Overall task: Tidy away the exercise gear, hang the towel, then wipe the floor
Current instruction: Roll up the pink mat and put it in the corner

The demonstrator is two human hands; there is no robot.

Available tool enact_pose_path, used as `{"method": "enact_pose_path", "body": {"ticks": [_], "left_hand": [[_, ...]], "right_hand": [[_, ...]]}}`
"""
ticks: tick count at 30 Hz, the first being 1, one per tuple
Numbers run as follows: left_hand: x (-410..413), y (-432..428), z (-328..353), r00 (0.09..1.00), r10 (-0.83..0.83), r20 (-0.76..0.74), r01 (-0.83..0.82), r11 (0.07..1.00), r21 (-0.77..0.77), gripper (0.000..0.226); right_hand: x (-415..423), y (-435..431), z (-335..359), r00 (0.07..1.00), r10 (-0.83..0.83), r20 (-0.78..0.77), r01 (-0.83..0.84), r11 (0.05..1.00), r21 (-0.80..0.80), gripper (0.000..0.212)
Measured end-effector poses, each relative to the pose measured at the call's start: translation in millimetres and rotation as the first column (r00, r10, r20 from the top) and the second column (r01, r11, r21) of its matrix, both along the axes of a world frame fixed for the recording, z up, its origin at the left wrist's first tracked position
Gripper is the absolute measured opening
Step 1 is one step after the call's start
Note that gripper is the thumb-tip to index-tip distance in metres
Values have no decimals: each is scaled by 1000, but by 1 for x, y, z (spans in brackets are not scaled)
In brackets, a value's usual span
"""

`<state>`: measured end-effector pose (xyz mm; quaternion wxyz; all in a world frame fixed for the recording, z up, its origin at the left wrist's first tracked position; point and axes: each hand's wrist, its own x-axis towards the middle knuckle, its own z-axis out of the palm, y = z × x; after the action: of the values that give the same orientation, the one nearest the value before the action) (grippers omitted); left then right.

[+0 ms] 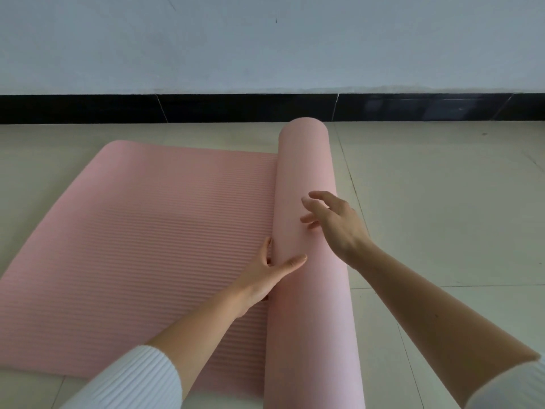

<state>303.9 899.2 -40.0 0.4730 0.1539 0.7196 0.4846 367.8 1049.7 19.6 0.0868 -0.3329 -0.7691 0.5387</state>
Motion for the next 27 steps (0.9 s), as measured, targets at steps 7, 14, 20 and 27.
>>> {"method": "enact_pose_path", "body": {"ticks": [7, 14, 20, 27], "left_hand": [[-19, -27, 2, 995, 61, -75, -63, 998, -22, 116], [-52, -68, -2, 958, 122, -258, -124, 992, 8, 58], [-76, -100, -12, 931, 165, -325, -199, 977, -76, 54], [-93, -137, 0, 959, 201, -202, -233, 961, -151, 115]], "right_hand": [[-16, -4, -12, 948, -318, 18, 313, 919, -241, 32], [-35, -42, -22, 967, -92, 237, 71, 993, 97, 29], [-73, -86, 0, 987, 103, 124, -105, 994, 7, 50], [-109, -118, 4, 986, -121, -112, 72, 928, -367, 12]]}}
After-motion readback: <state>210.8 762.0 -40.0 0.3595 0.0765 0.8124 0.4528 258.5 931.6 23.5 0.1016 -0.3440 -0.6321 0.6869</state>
